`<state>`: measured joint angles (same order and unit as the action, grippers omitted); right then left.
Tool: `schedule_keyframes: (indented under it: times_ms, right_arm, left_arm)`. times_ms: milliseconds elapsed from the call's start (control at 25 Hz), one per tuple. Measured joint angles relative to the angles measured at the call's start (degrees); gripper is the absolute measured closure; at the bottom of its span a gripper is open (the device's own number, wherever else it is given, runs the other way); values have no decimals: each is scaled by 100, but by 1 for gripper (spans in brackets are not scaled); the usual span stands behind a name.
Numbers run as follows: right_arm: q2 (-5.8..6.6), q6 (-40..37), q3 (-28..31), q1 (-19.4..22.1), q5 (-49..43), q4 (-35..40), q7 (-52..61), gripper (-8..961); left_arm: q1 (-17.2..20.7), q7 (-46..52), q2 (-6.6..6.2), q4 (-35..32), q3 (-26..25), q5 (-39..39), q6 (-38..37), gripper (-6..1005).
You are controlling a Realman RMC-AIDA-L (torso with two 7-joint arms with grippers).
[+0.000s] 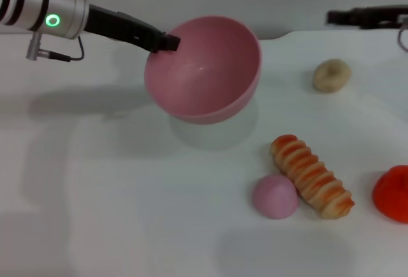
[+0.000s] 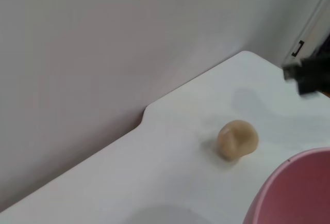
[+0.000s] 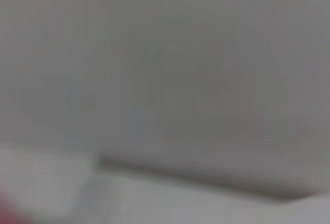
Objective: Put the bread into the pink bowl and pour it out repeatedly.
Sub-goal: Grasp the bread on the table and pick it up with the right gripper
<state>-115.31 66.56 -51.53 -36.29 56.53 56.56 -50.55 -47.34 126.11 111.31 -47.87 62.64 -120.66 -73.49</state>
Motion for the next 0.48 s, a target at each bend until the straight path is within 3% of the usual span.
schedule_keyframes:
  times_ms: [280, 480]
  right_arm:
    - [56, 2007, -307, -520, -664, 224, 1055, 281]
    - [-15, 2453, -498, -605, -1286, 319, 1549, 282]
  left_arm:
    - [79, -24, -67, 0, 55, -195, -30, 928]
    - [94, -33, -64, 3, 56, -297, -96, 928]
